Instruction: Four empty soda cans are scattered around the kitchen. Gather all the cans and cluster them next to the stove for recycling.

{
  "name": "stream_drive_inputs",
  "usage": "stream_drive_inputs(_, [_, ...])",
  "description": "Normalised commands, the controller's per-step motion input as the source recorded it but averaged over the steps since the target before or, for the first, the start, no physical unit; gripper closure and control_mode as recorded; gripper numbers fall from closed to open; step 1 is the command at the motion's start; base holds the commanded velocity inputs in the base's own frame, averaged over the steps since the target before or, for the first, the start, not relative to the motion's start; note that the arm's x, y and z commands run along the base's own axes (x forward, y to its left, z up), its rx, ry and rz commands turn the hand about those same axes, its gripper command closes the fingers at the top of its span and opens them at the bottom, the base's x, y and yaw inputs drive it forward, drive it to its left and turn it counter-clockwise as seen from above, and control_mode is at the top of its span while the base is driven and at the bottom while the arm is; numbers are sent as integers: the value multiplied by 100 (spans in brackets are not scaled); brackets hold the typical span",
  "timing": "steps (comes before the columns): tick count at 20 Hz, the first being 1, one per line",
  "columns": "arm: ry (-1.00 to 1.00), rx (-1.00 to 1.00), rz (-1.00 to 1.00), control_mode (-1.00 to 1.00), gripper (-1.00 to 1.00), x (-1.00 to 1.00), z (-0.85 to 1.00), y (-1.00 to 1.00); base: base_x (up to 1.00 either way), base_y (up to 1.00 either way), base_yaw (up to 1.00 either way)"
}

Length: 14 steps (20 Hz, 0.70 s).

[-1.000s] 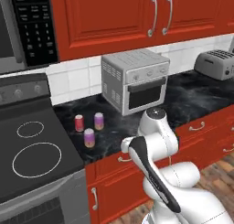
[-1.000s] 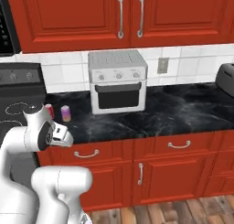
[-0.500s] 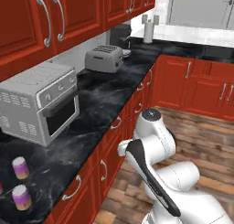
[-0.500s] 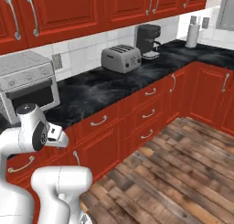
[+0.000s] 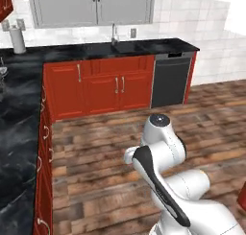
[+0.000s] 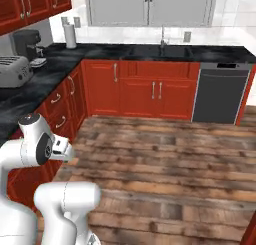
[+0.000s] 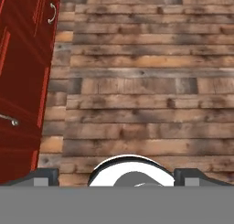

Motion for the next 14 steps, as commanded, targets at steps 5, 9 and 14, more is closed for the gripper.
stream_drive_inputs(5, [0,0,0,100,-100,0,0,0,0,5,-100])
stream_drive_inputs(9, [0,0,0,100,-100,0,0,0,0,5,-100])
stream_drive_inputs(14, [0,0,0,100,-100,0,0,0,0,5,-100])
